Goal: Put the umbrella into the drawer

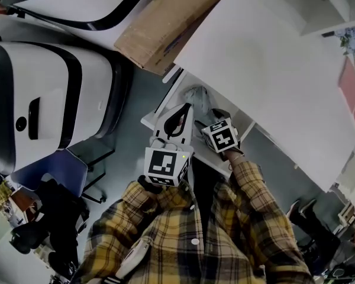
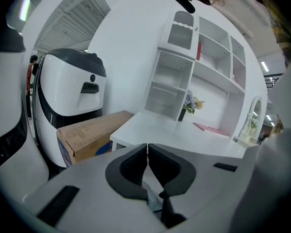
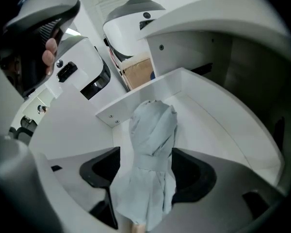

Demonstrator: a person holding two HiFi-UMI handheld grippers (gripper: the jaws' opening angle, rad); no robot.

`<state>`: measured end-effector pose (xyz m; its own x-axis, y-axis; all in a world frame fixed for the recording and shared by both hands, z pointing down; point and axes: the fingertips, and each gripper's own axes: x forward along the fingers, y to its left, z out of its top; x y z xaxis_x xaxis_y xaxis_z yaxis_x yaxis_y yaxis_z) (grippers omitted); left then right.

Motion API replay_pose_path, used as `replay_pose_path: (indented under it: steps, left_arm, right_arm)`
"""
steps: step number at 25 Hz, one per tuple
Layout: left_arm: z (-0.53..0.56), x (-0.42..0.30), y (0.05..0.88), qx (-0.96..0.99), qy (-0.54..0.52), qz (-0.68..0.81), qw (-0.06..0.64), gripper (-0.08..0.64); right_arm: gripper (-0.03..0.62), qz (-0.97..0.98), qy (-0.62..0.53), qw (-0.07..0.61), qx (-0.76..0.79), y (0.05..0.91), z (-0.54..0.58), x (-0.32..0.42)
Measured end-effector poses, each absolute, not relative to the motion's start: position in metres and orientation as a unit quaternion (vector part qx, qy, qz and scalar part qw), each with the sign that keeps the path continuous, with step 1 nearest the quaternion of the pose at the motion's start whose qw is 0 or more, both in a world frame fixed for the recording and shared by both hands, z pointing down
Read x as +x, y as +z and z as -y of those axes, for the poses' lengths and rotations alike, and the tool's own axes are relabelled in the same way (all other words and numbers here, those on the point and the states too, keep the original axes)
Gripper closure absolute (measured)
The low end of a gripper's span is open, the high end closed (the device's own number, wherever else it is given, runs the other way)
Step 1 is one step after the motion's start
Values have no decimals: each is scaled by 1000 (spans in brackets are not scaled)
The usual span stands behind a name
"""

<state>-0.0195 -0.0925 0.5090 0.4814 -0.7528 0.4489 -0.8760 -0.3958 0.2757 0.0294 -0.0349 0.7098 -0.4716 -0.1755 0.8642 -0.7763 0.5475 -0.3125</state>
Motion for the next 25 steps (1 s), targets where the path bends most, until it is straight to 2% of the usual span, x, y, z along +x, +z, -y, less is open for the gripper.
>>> replay_pose_path:
  steps: [8, 15, 18, 21, 25]
  left_arm:
    - [93, -14, 481, 838, 117, 482, 226, 534]
    - [101, -1, 445, 862, 92, 458, 196, 534]
    - [96, 6, 425, 872, 86, 444, 185, 534]
    - [95, 13, 405, 882, 75, 433, 169, 534]
    - [87, 23, 378, 897, 69, 415, 134, 534]
  right_arm:
    - [273, 787, 366, 361, 341, 644, 38, 27]
    - [277, 821, 319, 293, 372, 564, 68, 26]
    - [332, 833, 296, 265, 384, 526, 68, 31]
    - [333, 845, 273, 232, 397, 488, 71, 35]
    - [367, 858, 242, 175, 417, 436, 72, 41]
